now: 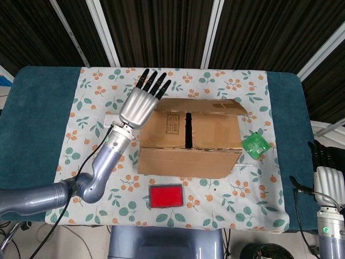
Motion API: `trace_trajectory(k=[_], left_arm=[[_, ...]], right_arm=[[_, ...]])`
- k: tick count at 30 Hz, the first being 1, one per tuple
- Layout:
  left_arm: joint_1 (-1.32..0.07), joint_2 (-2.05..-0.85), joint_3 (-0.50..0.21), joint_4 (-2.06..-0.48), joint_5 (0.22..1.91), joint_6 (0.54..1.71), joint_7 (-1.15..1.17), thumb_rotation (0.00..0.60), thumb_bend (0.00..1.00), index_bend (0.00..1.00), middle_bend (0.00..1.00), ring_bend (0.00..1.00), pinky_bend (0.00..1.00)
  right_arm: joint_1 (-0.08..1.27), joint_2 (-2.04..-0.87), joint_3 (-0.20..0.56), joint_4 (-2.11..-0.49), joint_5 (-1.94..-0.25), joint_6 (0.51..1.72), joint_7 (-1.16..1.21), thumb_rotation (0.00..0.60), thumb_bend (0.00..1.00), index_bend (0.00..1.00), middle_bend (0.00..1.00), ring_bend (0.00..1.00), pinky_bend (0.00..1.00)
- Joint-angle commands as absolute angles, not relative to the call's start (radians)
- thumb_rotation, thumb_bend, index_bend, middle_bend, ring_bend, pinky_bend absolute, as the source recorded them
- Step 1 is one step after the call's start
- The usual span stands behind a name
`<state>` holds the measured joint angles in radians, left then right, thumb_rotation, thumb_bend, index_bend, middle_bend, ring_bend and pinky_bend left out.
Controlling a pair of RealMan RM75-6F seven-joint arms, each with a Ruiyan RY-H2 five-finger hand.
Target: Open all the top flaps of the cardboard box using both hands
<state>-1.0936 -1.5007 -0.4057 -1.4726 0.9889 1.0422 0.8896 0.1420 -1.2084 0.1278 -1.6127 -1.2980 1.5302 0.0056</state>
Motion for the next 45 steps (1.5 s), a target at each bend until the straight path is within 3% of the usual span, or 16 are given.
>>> trace_trajectory(k=[1,12,21,26,31,33,37,45], left_arm=[[-1.145,-1.507,-0.438,-1.382,0.985,1.014,0.875,0.6,0.32,0.0,0.0,0.0,0.0],[-1.272,-1.594,-0.453,-1.005,0.944,0.908,0.847,0.6,0.32,0.0,0.0,0.0,0.0],[-1.373,-1.745,-0.431,-0.629,0.921,0.777,0.806,0.6,0.32,0.0,0.0,0.0,0.0],[-1.391,-1.794,-0.419,-0.542,0.94,0.756,0.741,0.6,0.32,0.0,0.0,0.0,0.0],[-1.373,-1.775,-0.401,-0.589,0.983,0.775,0.669,0.6,0.32,0.0,0.0,0.0,0.0],[-1.354,-1.736,-0.389,-0.664,1.007,0.774,0.628,0.6,0.37,0.0,0.0,0.0,0.0],[-1.322,-1.607,-0.373,-0.888,1.043,0.701,0.542,0.6,0.6,0.0,0.01,0.0,0.12],[-1.333,-1.354,-0.341,-1.257,1.147,0.488,0.38,0.6,0.94,0.03,0.11,0.07,0.24]], right_arm=[[0.139,-1.208,0.131,-1.614,-1.291,1.524,0.01,0.6,0.26,0.0,0.0,0.0,0.23],[0.128,-1.207,0.146,-1.612,-1.277,1.511,0.02,0.6,0.26,0.0,0.0,0.0,0.23],[0.115,-1.209,0.156,-1.603,-1.261,1.503,0.033,0.6,0.26,0.0,0.0,0.0,0.23],[0.111,-1.212,0.159,-1.595,-1.26,1.498,0.038,0.6,0.26,0.0,0.0,0.0,0.23],[0.112,-1.212,0.162,-1.595,-1.26,1.487,0.046,0.6,0.26,0.0,0.0,0.0,0.23],[0.113,-1.212,0.162,-1.597,-1.262,1.482,0.047,0.6,0.26,0.0,0.0,0.0,0.23],[0.114,-1.212,0.165,-1.602,-1.259,1.47,0.048,0.6,0.26,0.0,0.0,0.0,0.23],[0.118,-1.207,0.174,-1.609,-1.258,1.454,0.056,0.6,0.26,0.0,0.0,0.0,0.23]])
